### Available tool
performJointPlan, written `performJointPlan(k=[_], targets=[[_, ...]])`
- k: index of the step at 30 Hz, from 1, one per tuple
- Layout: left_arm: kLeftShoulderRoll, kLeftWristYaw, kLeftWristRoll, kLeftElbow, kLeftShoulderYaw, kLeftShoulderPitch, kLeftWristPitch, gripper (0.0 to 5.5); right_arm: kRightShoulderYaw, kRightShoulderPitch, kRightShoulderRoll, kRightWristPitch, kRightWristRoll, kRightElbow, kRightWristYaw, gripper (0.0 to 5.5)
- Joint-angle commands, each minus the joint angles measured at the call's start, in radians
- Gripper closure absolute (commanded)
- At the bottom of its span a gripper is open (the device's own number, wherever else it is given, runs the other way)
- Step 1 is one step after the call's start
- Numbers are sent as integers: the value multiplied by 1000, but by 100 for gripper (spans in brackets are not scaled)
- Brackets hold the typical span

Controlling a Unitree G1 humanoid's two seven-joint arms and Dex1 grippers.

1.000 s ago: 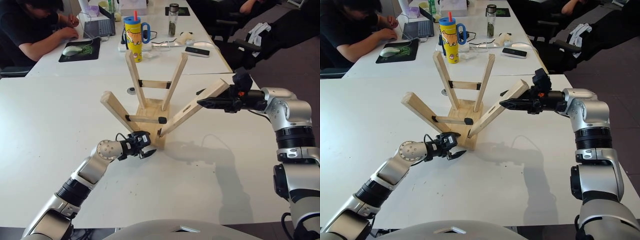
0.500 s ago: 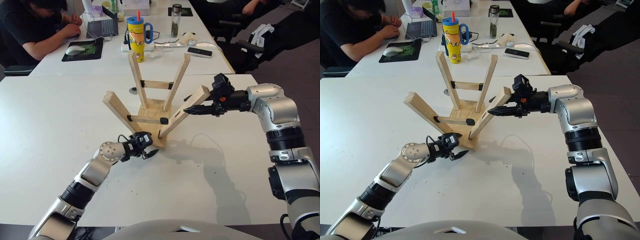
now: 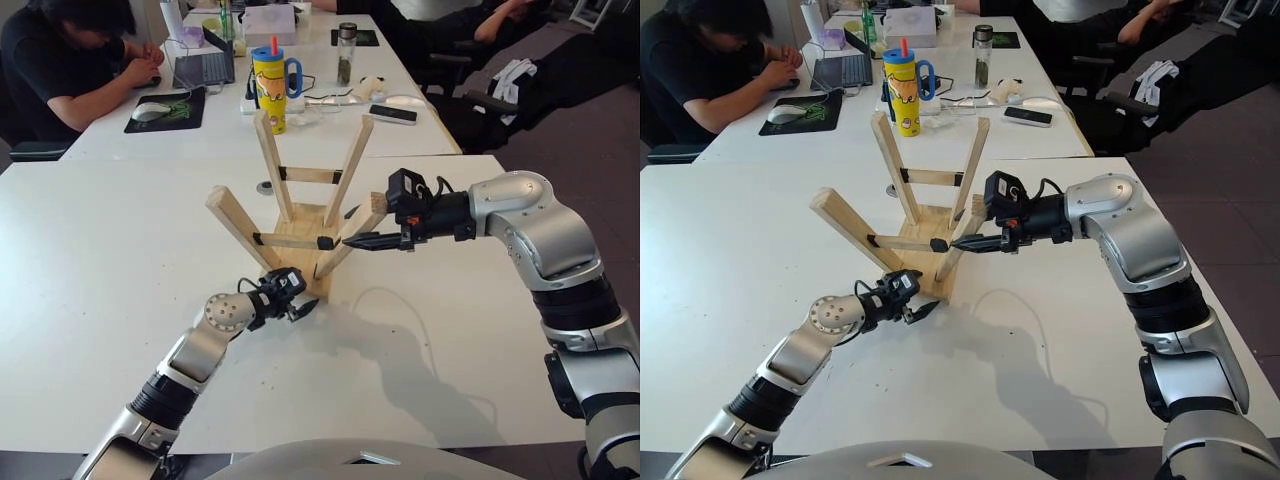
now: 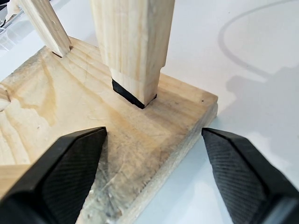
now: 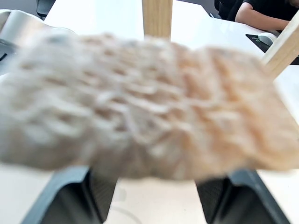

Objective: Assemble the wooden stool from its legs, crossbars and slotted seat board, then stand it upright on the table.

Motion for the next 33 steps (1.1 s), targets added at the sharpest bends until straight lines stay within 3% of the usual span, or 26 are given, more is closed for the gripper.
performJointPlan(k=[1,7,11,15,19,23,33], targets=[[-14,-36,2,55,-53,61,55,174,123,76,46,70,-44,54,-25,344],[-23,-33,4,70,-53,64,50,174,129,57,97,33,-44,132,-45,344],[-29,-29,7,76,-56,74,52,174,55,31,181,-7,12,223,-59,344],[-34,-28,10,85,-60,73,51,174,-1,136,222,-69,71,260,-36,344],[-31,-30,8,83,-57,83,50,174,33,240,209,-125,56,213,-15,343],[-38,-25,6,89,-50,90,56,174,5,178,279,-163,61,287,-65,343],[-44,-22,15,123,-50,88,97,174,96,183,328,-277,-27,397,-42,343]])
